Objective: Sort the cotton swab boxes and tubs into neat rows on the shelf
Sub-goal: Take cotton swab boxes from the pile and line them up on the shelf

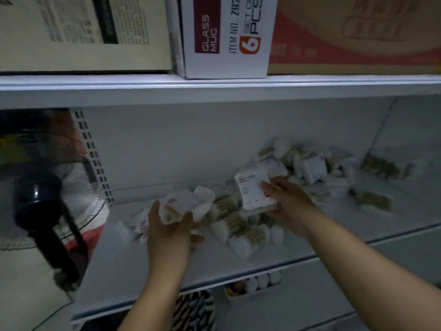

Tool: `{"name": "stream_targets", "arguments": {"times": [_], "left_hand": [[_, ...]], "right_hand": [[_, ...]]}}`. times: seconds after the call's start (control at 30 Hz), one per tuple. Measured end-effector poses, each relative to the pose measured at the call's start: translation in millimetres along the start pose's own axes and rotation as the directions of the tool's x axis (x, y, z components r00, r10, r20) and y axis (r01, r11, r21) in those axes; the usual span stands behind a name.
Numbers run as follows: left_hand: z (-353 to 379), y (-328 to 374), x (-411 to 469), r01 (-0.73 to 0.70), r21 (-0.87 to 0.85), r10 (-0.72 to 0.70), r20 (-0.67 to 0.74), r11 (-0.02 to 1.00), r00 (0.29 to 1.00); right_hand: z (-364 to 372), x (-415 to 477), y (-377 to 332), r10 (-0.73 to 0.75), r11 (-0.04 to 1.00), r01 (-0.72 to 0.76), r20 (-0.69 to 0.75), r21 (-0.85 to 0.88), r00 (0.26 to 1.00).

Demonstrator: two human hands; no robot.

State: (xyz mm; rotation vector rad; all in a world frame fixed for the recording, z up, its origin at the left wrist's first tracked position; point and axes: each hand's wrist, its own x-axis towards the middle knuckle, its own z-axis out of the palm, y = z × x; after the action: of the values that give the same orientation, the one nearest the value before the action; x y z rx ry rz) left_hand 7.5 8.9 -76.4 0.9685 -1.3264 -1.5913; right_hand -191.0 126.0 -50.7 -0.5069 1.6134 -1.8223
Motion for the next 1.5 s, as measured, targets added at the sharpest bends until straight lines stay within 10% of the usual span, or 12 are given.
{"name": "stream_targets", "arguments": {"times": [0.43,0.67,1.0,1.5], "left_hand": [[124,-5,-64,0.213,-0.070,-0.135,0.576,0.975,0.806],[249,-33,-140,0.343,-0.120,-0.172,0.685,0.931,0.708],[388,-70,-207,0.443,-0.126,-0.228,0.715,0.888,0.661],[592,-106,-177,0.382,0.032,-0.278,0.741,0.924,0.611]], "right_hand": [[-133,-86,-29,0.070,0.960,-0.006,-0.219,0.280,0.973],[-290,-151,-61,0.005,0.999,-0.013,-0.186,-0.042,0.983],[-441,-168,-76,-0.145,0.943,-0.033,-0.501,-0.330,0.853],[-574,-56,-114,-0.096,0.991,0.037,-0.489,-0.129,0.867]]}}
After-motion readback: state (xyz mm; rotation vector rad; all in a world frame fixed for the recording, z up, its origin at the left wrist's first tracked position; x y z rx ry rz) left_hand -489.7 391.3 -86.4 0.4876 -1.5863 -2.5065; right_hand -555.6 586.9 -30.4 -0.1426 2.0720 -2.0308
